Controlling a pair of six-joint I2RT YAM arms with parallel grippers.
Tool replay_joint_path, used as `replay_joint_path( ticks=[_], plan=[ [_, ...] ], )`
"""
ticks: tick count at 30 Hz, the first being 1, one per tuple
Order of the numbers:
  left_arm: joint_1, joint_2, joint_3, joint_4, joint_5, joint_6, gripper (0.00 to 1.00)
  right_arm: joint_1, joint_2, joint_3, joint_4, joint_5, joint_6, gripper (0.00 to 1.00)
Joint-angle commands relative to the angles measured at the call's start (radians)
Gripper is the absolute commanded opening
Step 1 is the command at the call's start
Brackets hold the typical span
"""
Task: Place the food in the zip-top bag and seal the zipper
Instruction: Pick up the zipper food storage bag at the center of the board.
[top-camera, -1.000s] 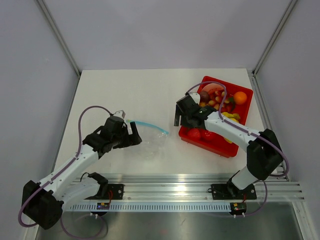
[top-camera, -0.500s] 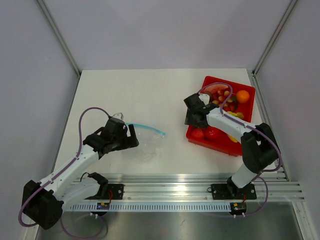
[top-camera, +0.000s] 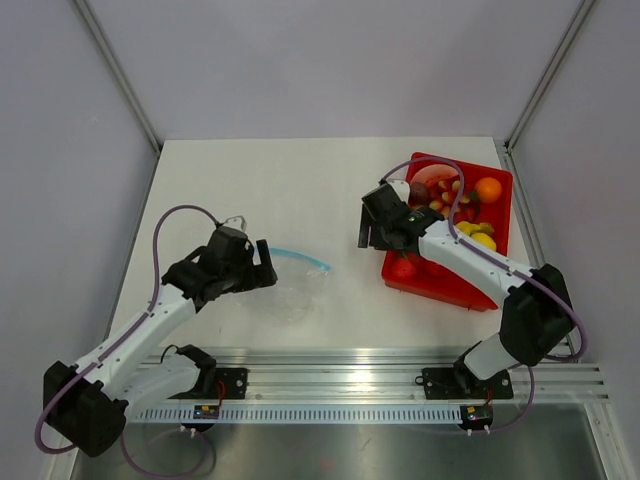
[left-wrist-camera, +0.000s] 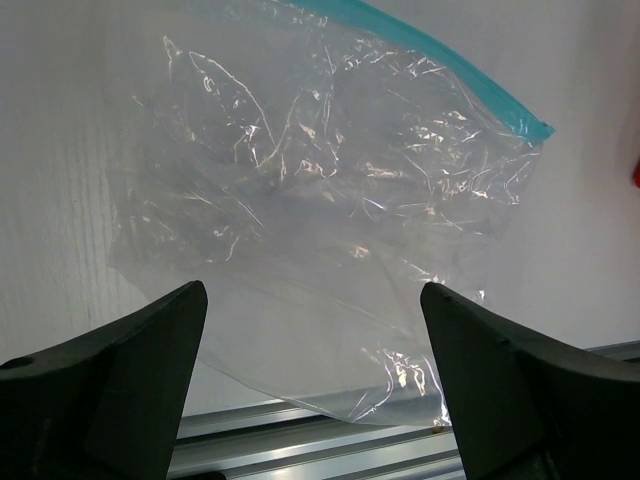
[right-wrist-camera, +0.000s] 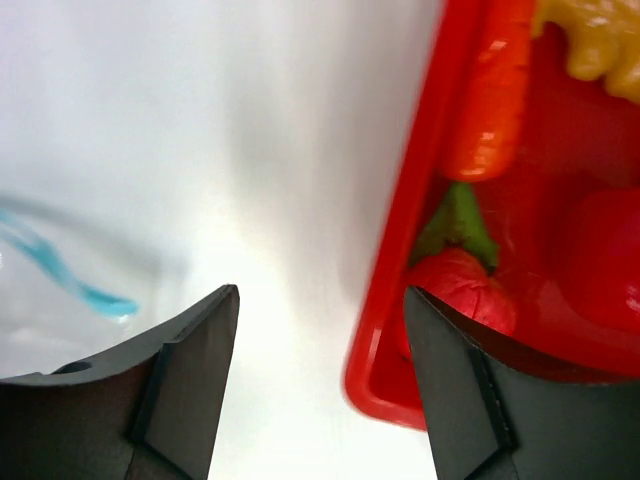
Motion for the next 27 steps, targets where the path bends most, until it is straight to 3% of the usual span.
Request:
replay_joint_path(
  ticks=[1,5,10,16,18,23,25,27],
  plan=[
    [-0.004,-0.006,0.053,-0.011,-0.037,0.013,0.92,0.067,0.011,0.085,0.034,-0.042,-0.039,0.75],
    [-0.004,-0.01,0.058,-0.023,-0.044,0.012,0.92,0.136,0.098,0.137,0.077,-0.137,-0.119,0.79],
    [-0.004,-0.032,0.055,-0.054,-0.05,0.006,0.91,0.144,0.241,0.183,0.146,-0.377,-0.212,0.98],
    [-0.004,-0.095,0.007,-0.103,-0.033,-0.023,0.9,0.146,0.385,0.282,0.136,-0.483,-0.28,0.97],
    [-0.004,-0.109,-0.014,-0.112,-0.034,-0.034,0.89,0.144,0.404,0.302,0.14,-0.516,-0.285,0.87],
    [-0.004,-0.119,-0.013,-0.108,-0.028,-0.051,0.89,0.144,0.447,0.312,0.162,-0.613,-0.28,0.48],
    [-0.004,-0.112,0.004,-0.108,-0.031,-0.043,0.89,0.144,0.448,0.311,0.169,-0.624,-0.276,0.36],
    [-0.004,-0.095,0.021,-0.109,-0.039,-0.036,0.89,0.146,0.433,0.3,0.175,-0.618,-0.271,0.17]
  ],
)
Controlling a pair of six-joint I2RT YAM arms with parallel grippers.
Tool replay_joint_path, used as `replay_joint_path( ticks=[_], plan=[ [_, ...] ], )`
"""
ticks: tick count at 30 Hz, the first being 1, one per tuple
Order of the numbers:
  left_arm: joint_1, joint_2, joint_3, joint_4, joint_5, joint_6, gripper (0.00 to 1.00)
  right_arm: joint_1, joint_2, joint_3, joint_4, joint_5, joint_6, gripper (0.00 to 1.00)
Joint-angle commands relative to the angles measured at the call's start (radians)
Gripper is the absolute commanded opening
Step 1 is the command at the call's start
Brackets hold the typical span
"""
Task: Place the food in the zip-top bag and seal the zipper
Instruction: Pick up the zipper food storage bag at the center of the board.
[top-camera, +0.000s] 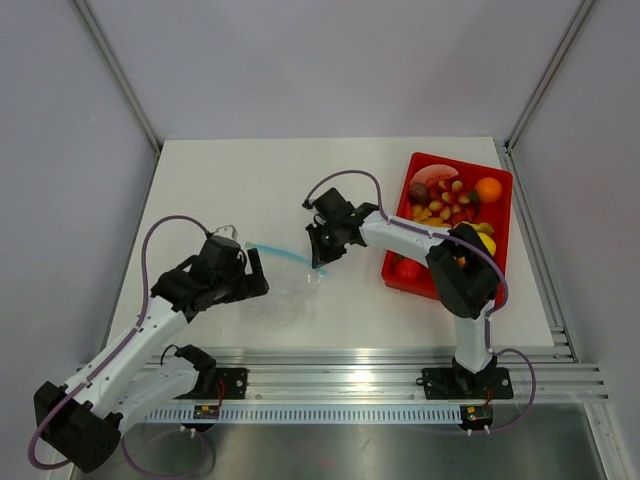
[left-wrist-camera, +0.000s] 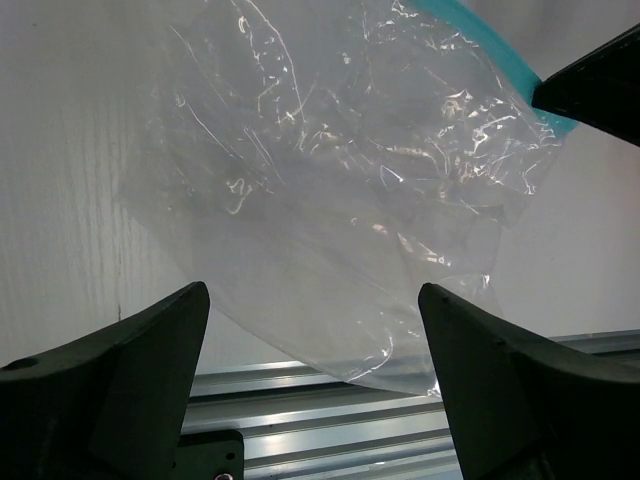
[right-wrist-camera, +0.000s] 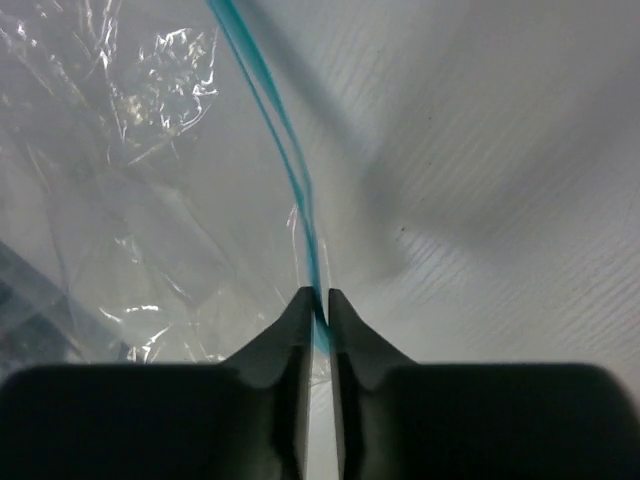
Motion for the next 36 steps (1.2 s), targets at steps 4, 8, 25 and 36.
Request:
replay_joint_path(
  ticks=[4,8,25,36],
  plan=[
    [-0.004,0.037,0.09,0.019,-0.027,0.037,0.9,0.002,-0.053,0.011,0.033,0.049,0.021,0.0],
    [-0.004,0.071,0.181,0.014,-0.039,0.074,0.9,0.002,-0.133,-0.034,0.048,0.176,0.058,0.0],
    [-0.004,0.451,0.632,0.168,0.404,0.022,0.81,0.068,-0.612,-0.366,0.266,0.691,0.104,0.0],
    [-0.003,0.683,0.73,0.289,0.495,-0.09,0.69,0.077,-0.698,-0.468,0.357,0.629,0.147,0.0]
  ],
)
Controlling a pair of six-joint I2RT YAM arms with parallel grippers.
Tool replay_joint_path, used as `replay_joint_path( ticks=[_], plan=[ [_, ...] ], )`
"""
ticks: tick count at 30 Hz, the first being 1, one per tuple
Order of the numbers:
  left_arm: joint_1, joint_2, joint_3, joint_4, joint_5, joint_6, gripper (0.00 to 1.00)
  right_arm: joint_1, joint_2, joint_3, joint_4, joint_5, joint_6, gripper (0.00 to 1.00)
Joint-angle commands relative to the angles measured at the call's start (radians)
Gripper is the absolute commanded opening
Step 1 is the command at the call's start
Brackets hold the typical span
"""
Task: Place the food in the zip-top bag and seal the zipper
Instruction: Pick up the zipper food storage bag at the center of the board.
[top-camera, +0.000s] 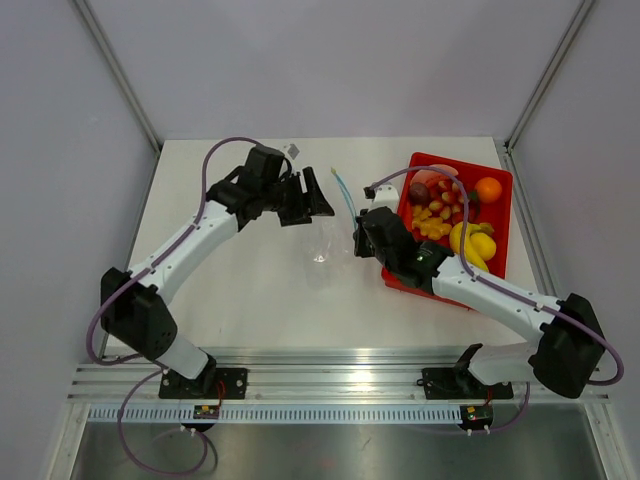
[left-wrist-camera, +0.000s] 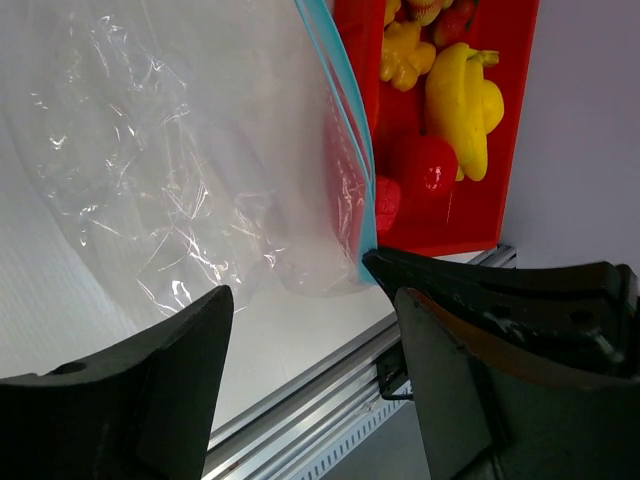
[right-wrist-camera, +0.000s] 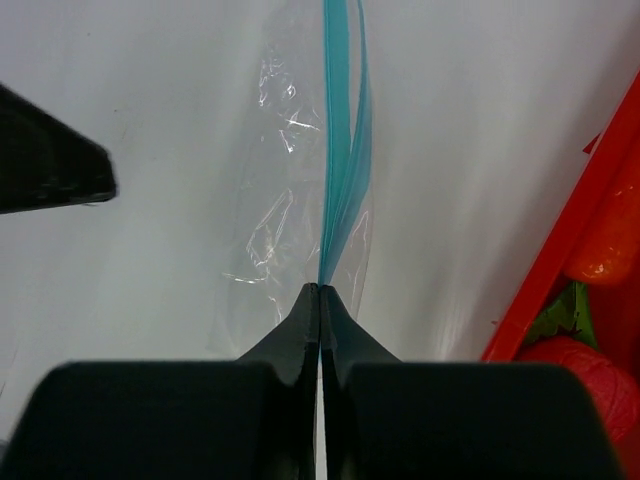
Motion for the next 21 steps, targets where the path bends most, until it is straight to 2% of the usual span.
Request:
replay_joint_path(
  ticks=[1,4,5,6,9,12,18,21],
  plan=[
    [-0.003,0.057,0.061,0.084,0.058,-0.051,0.69,0.015,-0.042,-0.004,0.077,0.0,0.021,0.0],
    [-0.004,0.13,0.098,0.117,0.058,-0.061,0.62,0.015,-0.052,-0.016,0.079,0.002,0.023,0.0],
    [-0.004,0.15,0.107,0.123,0.064,-0.064,0.58,0.015,-0.061,-0.025,0.083,0.003,0.024,0.0],
    [-0.006,0.167,0.122,0.129,0.074,-0.071,0.49,0.015,-0.065,-0.028,0.085,0.003,0.023,0.0],
    [-0.017,0.193,0.128,0.172,0.098,-0.084,0.37,0.015,-0.072,-0.032,0.076,0.006,0.02,0.0],
    [-0.023,0.204,0.128,0.203,0.086,-0.1,0.38,0.015,-0.074,-0.035,0.07,0.01,0.023,0.0],
    [-0.034,0.279,0.214,0.141,0.0,-0.111,0.48,0.015,-0.063,-0.024,0.073,0.0,0.02,0.0],
    [-0.037,0.299,0.219,0.15,-0.014,-0.117,0.48,0.015,-0.057,-0.016,0.067,0.0,0.018,0.0]
  ],
)
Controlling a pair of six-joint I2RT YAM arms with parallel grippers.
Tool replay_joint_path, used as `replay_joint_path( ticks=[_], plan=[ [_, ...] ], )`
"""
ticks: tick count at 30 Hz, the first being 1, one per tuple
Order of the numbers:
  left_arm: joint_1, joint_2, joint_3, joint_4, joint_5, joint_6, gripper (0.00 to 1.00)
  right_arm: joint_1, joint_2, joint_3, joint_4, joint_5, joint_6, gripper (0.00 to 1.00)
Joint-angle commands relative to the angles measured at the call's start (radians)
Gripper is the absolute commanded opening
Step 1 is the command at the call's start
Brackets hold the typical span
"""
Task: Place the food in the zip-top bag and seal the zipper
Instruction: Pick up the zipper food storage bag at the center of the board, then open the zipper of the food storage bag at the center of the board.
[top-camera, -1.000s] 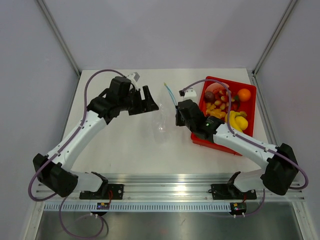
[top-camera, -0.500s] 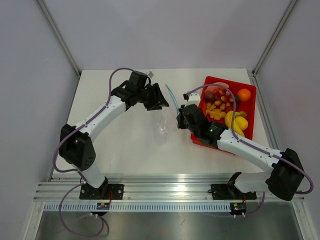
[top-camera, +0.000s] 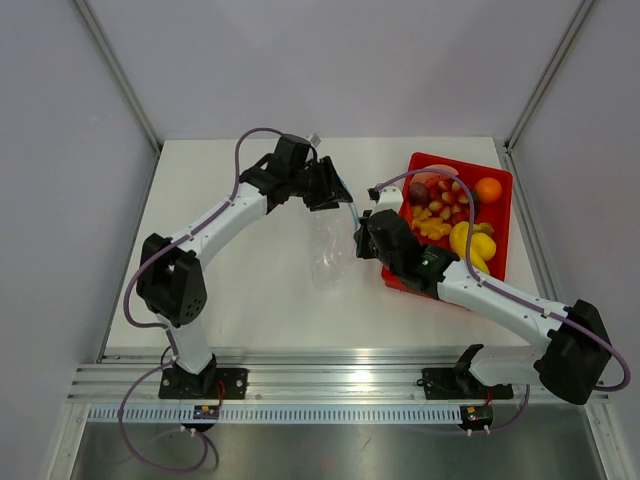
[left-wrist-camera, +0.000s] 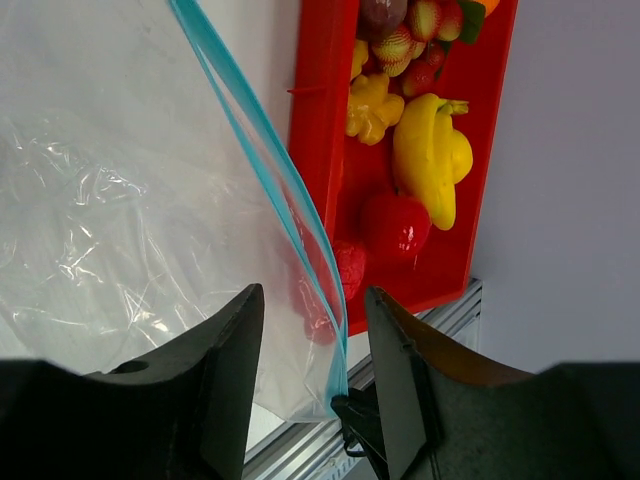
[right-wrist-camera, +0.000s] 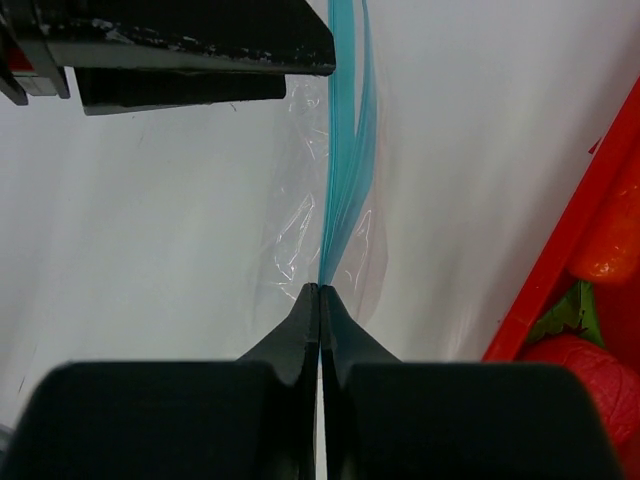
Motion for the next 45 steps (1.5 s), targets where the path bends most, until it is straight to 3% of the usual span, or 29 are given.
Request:
replay_joint_path(
  ticks=[1,25,29,31,33,34,35,38,45],
  plan=[
    [-0.006,0.027,0.048,0.016,-0.039,-0.016,0.47,0.013,-0.009,0.019,0.033,0.01,0.007,0.0],
    [-0.044,0.13,0.096,-0.025,-0.083,0.038,0.38,0.015,-0.006,0.042,0.024,-0.007,-0.004,0.0],
    [-0.046,0.139,0.108,-0.033,-0.074,0.056,0.16,0.015,-0.003,0.045,0.013,-0.013,-0.009,0.0],
    [-0.049,0.132,0.111,-0.044,-0.066,0.067,0.0,0.015,-0.003,0.053,-0.005,-0.007,-0.007,0.0],
    [-0.047,0.121,0.108,-0.06,-0.066,0.098,0.0,0.015,-0.002,0.068,-0.037,0.021,-0.001,0.1],
    [-0.047,0.115,0.105,-0.067,-0.065,0.11,0.0,0.015,0.0,0.091,-0.08,0.036,0.005,0.2],
    [-0.047,0.101,0.102,-0.073,-0.069,0.134,0.0,0.013,0.0,0.107,-0.101,0.059,0.005,0.37],
    [-0.047,0.067,0.08,-0.1,-0.063,0.176,0.0,0.013,0.005,0.183,-0.192,0.079,0.008,0.56],
    [-0.049,0.006,0.028,-0.107,-0.025,0.208,0.0,-0.023,0.084,0.334,-0.344,0.051,0.067,0.57]
  ],
)
